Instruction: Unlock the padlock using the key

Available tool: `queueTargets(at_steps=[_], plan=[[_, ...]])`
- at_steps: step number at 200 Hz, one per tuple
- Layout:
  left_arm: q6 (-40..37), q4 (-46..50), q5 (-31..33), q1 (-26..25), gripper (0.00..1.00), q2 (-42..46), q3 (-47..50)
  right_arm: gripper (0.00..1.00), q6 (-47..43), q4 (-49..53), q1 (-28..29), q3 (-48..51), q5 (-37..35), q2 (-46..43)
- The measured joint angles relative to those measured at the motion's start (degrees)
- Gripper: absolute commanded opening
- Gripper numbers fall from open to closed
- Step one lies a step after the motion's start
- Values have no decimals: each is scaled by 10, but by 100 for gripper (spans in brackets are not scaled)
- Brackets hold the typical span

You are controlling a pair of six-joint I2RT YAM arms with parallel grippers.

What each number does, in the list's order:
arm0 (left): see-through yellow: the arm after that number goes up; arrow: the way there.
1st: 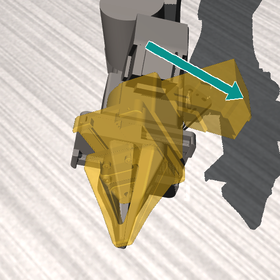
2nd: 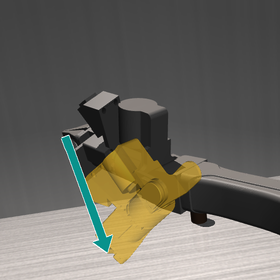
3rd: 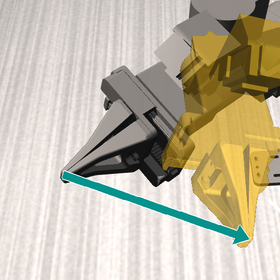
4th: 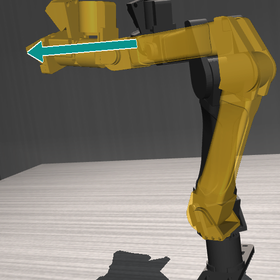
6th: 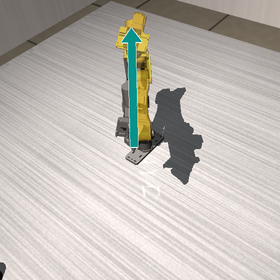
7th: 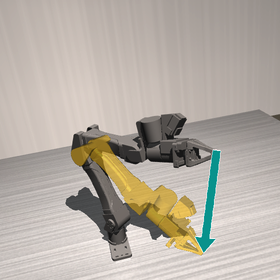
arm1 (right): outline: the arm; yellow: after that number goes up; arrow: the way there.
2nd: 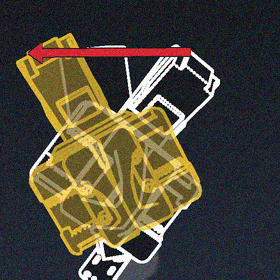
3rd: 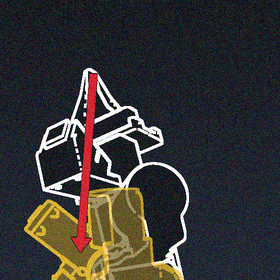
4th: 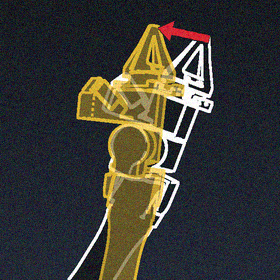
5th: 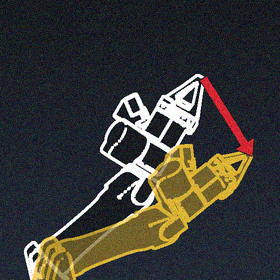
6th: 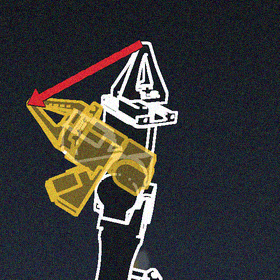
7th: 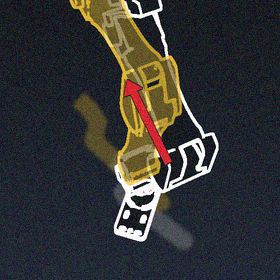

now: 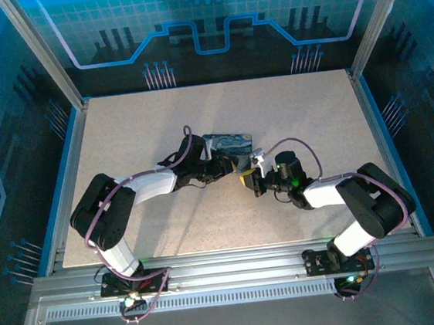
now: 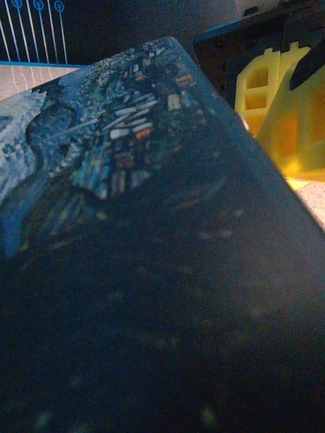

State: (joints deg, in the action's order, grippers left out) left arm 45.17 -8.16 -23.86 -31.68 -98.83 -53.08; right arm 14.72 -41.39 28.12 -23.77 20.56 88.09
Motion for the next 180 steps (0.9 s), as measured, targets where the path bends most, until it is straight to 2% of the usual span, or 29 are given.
queueTargets(at_steps=[180], plan=[[0,2,0,0,11,0,0,0,0,-8,1,5,6,-4]])
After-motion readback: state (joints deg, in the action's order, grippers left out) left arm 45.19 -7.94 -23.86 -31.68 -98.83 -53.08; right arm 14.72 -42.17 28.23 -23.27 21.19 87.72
